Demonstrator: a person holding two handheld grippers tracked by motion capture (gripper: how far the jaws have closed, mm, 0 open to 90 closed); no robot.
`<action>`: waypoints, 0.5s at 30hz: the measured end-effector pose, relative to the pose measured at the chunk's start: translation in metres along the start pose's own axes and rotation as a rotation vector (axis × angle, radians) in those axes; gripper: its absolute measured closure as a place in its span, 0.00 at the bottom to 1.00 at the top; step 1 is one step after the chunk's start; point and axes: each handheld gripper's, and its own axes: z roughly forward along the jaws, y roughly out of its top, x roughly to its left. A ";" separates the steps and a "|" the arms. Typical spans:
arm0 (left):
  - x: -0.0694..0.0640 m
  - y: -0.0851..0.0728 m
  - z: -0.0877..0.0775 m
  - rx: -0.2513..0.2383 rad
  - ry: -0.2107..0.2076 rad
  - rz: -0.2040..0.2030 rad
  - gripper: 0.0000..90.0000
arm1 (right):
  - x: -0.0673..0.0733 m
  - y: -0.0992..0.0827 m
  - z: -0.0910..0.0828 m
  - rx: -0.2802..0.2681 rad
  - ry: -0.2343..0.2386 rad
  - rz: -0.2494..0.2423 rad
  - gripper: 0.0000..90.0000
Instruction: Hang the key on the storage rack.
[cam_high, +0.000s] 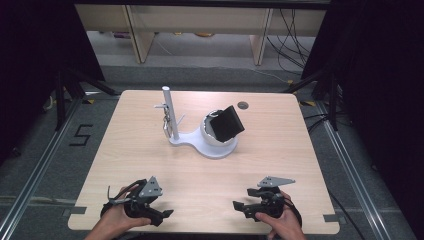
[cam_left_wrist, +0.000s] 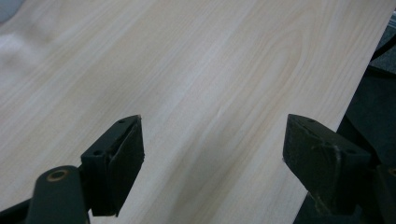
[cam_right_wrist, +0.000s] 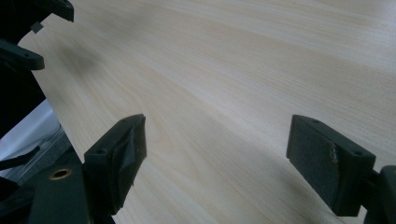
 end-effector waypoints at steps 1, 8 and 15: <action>-0.001 -0.002 0.001 0.002 0.004 -0.004 0.23 | -0.002 0.000 0.000 0.000 -0.007 -0.023 0.23; -0.009 -0.020 0.010 -0.010 0.030 -0.023 0.23 | 0.003 -0.001 0.001 0.008 -0.002 -0.006 0.23; -0.014 -0.024 0.009 -0.019 0.025 -0.012 0.23 | 0.002 -0.001 0.003 0.023 0.006 -0.042 0.23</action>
